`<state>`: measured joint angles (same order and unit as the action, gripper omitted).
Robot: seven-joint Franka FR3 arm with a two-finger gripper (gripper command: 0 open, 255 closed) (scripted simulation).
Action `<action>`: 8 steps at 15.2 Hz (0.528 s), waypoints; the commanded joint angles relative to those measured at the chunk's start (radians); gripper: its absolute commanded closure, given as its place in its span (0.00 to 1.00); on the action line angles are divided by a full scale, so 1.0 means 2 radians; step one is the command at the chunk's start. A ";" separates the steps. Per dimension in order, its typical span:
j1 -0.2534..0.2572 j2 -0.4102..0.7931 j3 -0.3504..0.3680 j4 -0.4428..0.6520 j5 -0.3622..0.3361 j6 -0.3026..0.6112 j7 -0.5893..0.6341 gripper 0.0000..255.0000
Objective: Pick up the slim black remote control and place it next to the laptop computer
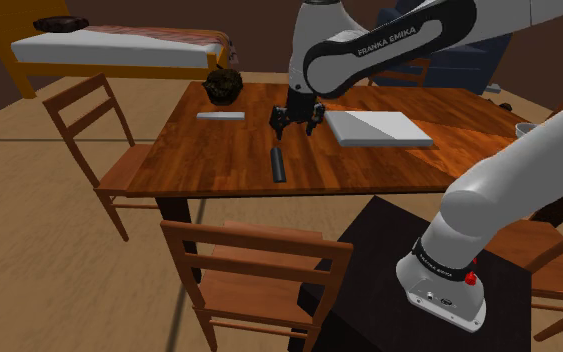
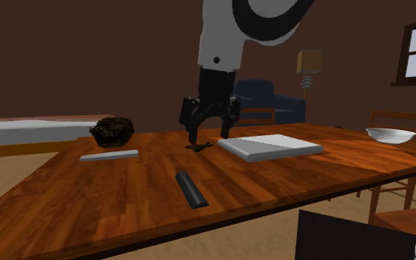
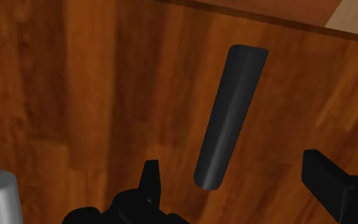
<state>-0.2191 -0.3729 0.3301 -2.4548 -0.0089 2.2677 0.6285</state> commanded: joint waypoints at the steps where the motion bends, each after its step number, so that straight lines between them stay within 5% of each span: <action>1: -0.016 0.043 0.021 0.010 -0.023 0.027 0.053 0.00; 8: -0.057 0.185 0.057 0.061 -0.144 0.078 0.240 0.00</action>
<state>-0.3288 -0.0416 0.4382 -2.3517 -0.2600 2.4178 1.0512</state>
